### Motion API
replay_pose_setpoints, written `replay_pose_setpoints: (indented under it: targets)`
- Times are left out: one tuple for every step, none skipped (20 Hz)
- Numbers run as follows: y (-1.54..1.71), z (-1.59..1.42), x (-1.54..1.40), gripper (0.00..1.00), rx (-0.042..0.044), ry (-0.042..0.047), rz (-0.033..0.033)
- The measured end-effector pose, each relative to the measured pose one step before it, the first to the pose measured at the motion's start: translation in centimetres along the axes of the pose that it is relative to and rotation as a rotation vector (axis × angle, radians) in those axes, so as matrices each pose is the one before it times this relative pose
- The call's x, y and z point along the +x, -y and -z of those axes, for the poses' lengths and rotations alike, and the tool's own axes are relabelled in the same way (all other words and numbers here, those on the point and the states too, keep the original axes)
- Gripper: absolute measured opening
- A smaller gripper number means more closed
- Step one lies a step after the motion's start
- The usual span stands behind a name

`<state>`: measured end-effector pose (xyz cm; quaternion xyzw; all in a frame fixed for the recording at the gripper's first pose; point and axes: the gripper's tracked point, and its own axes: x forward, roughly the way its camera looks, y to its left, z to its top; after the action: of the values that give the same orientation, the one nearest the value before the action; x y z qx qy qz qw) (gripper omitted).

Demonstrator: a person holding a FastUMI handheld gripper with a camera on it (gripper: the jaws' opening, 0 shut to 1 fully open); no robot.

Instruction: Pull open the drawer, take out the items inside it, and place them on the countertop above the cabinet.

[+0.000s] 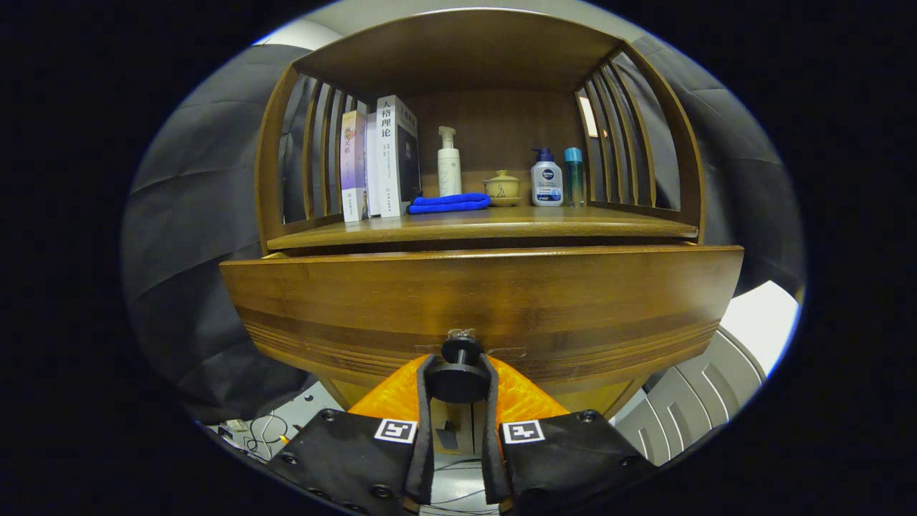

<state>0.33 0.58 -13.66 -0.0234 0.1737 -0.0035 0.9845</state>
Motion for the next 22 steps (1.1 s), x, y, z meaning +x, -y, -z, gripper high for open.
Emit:
replay_pose_setpoints:
  targets:
    - [-0.043,0.258,-0.529,0.3,-0.00005,-0.00281,-0.00184]
    - [-0.065,0.15,-0.46,0.3,-0.00117,-0.00267,-0.00172]
    - [-0.121,0.238,-0.526,0.3,-0.00491,-0.00302,-0.00183]
    - [-0.022,0.169,-0.379,0.3,-0.00809,-0.00385,-0.0017]
    - [-0.066,0.295,-0.38,0.3,-0.00861,-0.00675,-0.00135]
    - [-0.043,0.264,-0.343,0.3,-0.00693,-0.00589,-0.00094]
    - [-0.09,0.405,-0.371,0.3,-0.0059,-0.00982,-0.00413]
    - [-0.108,-0.129,-0.257,0.3,-0.00097,0.00398,-0.00213]
    - [-0.037,0.352,-0.397,0.3,-0.0022,-0.0111,0.00151]
    - [-0.018,-0.004,-0.293,0.3,-0.00361,-0.00077,-0.00179]
    - [-0.118,0.247,-0.32,0.3,-0.00676,-0.00317,-0.0005]
    - [0.012,0.085,-0.218,0.3,-0.00602,-0.00419,-0.00147]
    - [-0.075,0.21,-0.317,0.29,-0.0026,-0.0057,-0.0034]
    - [-0.056,0.088,-0.249,0.3,-0.0015,-0.0033,-0.00371]
    - [-0.059,0.221,-0.366,0.3,-0.00059,-0.00243,-0.00488]
    - [-0.062,0.1,-0.292,0.3,-0.00359,-0.00377,-0.00461]
    - [-0.178,0.27,-0.301,0.3,-0.00307,-0.00421,-0.00529]
    - [-0.045,0.068,-0.262,0.3,-0.00242,-0.00381,-0.00401]
    - [-0.098,0.195,-0.254,0.3,-0.00139,-0.00501,-0.00441]
    - [-0.105,0.066,-0.223,0.3,-0.00131,-0.00356,-0.00587]
    - [-0.2,0.174,-0.265,0.3,-0.00237,-0.00298,-0.00606]
    - [-0.126,0.027,-0.174,0.3,-0.00356,-0.00146,-0.00549]
